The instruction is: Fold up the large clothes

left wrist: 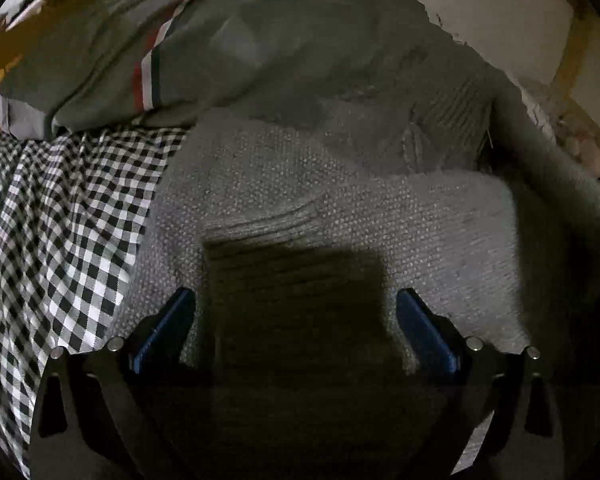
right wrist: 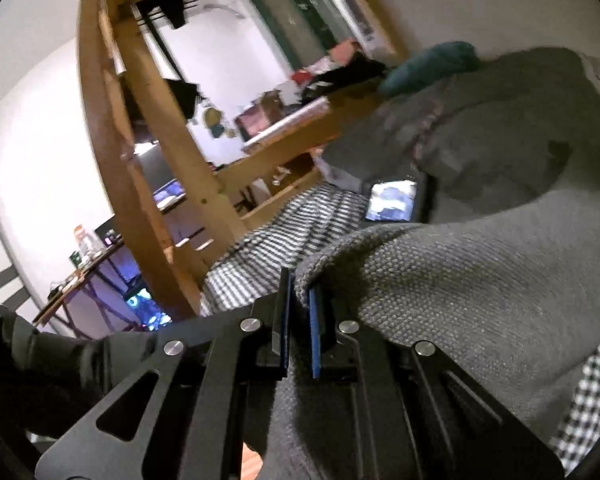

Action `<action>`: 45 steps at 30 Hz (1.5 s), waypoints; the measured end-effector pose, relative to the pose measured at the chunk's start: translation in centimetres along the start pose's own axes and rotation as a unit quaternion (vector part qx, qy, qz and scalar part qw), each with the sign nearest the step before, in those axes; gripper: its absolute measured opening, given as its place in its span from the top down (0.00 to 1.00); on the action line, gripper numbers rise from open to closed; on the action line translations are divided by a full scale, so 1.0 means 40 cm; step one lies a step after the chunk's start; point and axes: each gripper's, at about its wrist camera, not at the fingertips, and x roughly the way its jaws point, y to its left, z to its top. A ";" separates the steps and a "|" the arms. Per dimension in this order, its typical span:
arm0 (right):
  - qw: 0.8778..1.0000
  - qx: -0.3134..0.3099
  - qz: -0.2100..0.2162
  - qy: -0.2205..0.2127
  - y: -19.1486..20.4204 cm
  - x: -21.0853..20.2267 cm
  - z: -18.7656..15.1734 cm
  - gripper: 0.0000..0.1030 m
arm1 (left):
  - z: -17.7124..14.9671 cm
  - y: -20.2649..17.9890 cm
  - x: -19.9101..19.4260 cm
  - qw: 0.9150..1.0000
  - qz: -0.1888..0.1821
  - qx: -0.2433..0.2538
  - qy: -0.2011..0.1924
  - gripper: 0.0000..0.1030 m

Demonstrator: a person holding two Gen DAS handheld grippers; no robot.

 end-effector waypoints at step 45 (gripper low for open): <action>0.856 0.195 -0.442 0.186 -0.668 0.216 0.485 0.88 | 0.016 0.086 -0.185 0.991 -0.129 -0.024 0.006 0.06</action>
